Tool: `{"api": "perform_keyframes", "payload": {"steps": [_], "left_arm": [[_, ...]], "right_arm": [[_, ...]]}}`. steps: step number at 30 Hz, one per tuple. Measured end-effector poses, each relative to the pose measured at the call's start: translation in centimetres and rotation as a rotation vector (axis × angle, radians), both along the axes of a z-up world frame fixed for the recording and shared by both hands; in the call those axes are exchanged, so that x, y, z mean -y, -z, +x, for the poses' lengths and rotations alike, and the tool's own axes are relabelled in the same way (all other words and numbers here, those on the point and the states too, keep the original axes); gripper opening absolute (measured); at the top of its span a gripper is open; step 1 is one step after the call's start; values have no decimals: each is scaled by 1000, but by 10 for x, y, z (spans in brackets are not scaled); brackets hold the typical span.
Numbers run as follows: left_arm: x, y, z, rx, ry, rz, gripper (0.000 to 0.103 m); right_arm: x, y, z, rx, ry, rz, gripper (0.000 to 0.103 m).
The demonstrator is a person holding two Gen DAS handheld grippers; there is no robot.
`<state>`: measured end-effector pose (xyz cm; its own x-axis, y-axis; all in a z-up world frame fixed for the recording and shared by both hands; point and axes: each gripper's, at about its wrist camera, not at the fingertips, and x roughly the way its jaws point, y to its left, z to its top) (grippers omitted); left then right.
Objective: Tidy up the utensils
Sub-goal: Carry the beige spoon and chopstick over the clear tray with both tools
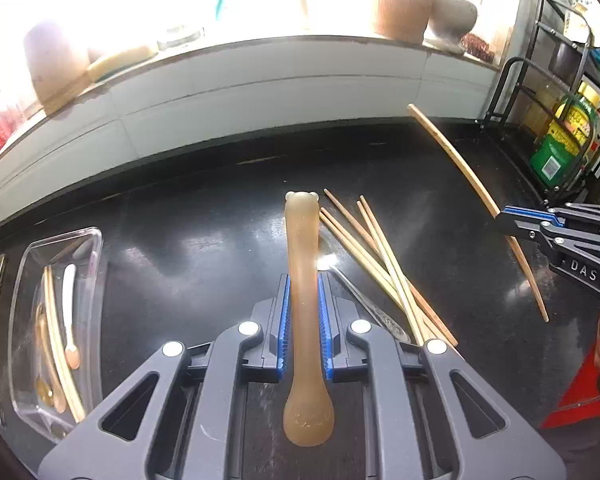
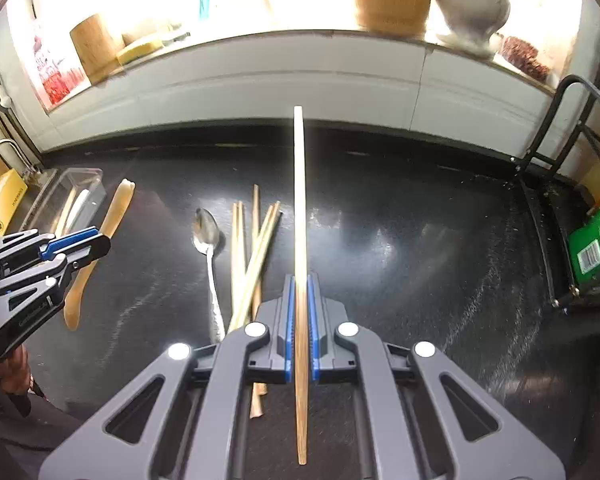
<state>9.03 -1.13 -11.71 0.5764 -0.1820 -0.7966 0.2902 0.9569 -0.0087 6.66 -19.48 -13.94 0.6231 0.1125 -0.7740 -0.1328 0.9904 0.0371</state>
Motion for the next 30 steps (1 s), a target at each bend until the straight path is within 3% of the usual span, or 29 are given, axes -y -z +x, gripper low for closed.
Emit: {"api": "perform_keyframes", "payload": {"steps": [8, 19, 30], "left_arm": [[-18, -20, -20, 15, -21, -2, 13], [-38, -28, -33, 23, -37, 1, 13], [-102, -35, -43, 26, -158, 0, 13]], "right_arm": [[-15, -31, -32, 50, -2, 20, 7], [-38, -39, -44, 61, -26, 13, 7], [-109, -41, -35, 63, -147, 7, 7]]}}
